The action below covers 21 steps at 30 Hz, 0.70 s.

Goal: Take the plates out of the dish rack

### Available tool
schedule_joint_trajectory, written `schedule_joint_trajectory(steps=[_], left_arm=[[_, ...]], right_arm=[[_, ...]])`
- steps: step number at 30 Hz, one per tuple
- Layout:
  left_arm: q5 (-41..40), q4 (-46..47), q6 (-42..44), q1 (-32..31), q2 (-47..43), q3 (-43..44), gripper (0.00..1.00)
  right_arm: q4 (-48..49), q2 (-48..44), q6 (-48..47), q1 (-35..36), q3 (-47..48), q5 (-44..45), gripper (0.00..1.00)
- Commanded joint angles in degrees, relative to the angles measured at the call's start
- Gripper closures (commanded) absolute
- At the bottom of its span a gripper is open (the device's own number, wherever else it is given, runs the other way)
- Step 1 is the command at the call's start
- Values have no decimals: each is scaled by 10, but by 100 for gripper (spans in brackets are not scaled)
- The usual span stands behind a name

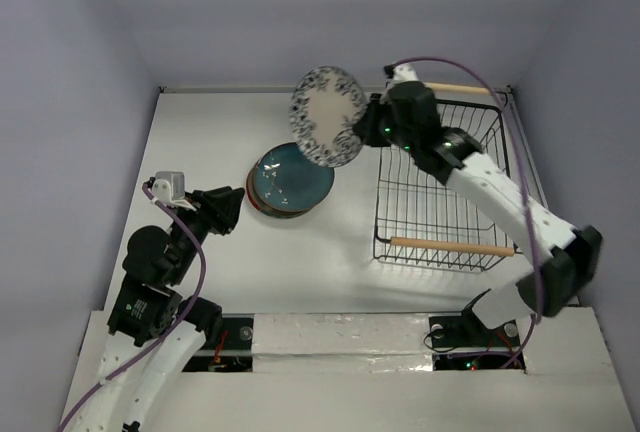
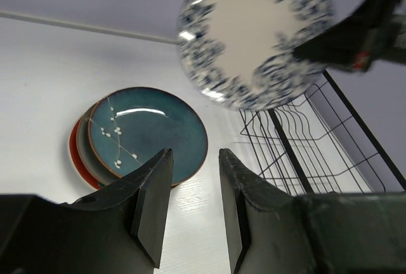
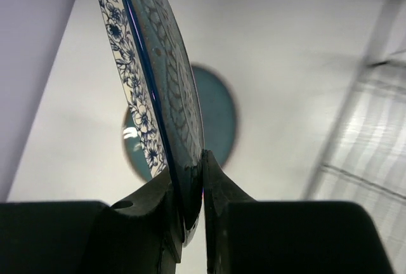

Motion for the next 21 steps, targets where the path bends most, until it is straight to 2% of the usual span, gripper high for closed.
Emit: schedule_joint_trajectory(steps=[1, 4, 10, 21], left_arm=[[-13, 16, -3, -3, -2, 4, 68], [-15, 15, -3, -3, 3, 5, 68], [-15, 14, -3, -3, 4, 5, 68], [-12, 16, -4, -3, 5, 4, 68]], right_arm=[[210, 52, 105, 34, 5, -134, 100], [253, 125, 165, 46, 8, -161, 100], [331, 186, 223, 46, -16, -185, 100], [395, 206, 277, 46, -107, -187, 100]])
